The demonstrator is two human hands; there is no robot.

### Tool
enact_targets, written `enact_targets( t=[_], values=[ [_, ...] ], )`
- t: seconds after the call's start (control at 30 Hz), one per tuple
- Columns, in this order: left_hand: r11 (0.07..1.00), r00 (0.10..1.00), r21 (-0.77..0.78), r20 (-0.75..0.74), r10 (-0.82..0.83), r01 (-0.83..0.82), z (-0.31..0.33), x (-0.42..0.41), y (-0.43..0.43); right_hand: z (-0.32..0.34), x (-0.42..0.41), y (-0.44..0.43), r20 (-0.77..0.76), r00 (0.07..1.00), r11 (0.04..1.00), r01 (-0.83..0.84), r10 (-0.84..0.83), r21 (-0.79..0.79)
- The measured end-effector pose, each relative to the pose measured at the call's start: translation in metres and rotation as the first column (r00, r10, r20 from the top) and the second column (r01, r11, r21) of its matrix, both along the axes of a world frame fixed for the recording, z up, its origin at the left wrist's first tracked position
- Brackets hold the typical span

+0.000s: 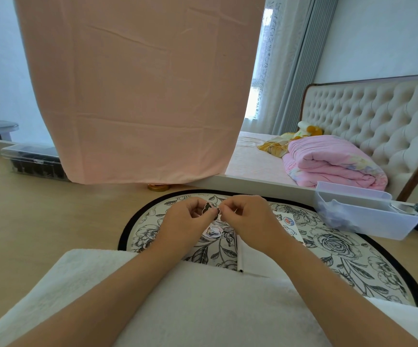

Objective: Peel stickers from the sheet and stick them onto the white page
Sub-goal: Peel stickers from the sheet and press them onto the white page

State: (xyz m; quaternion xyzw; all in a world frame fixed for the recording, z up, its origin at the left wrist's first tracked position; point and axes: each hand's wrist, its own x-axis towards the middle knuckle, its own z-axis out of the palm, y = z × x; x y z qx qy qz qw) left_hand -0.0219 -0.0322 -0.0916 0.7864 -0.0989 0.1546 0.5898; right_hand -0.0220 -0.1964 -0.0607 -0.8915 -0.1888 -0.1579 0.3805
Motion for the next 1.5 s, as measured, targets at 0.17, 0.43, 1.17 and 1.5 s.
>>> enact_targets(
  t=[0.17, 0.43, 1.17, 1.5],
  values=[
    [0.909, 0.912, 0.282, 0.363, 0.193, -0.305, 0.0013, -0.0048, 0.0035, -0.0001, -0.0013, 0.0003, -0.035, 0.999, 0.998, 0.021, -0.019, 0.063],
    [0.978, 0.986, 0.163, 0.128, 0.11, -0.131, -0.0001, -0.0048, -0.0016, -0.0041, 0.0001, 0.0024, 0.125, 0.986, 0.988, 0.125, -0.114, -0.087],
    [0.997, 0.999, 0.059, 0.012, 0.04, -0.041, 0.001, -0.0019, -0.0024, -0.0013, -0.0046, 0.0042, 0.266, 0.959, 0.951, 0.169, -0.098, -0.26],
    [0.999, 0.999, -0.013, 0.018, -0.036, 0.037, 0.0009, -0.0004, -0.0035, 0.0027, -0.0035, 0.0075, -0.11, 0.993, 0.991, 0.051, -0.037, 0.126]
  ],
)
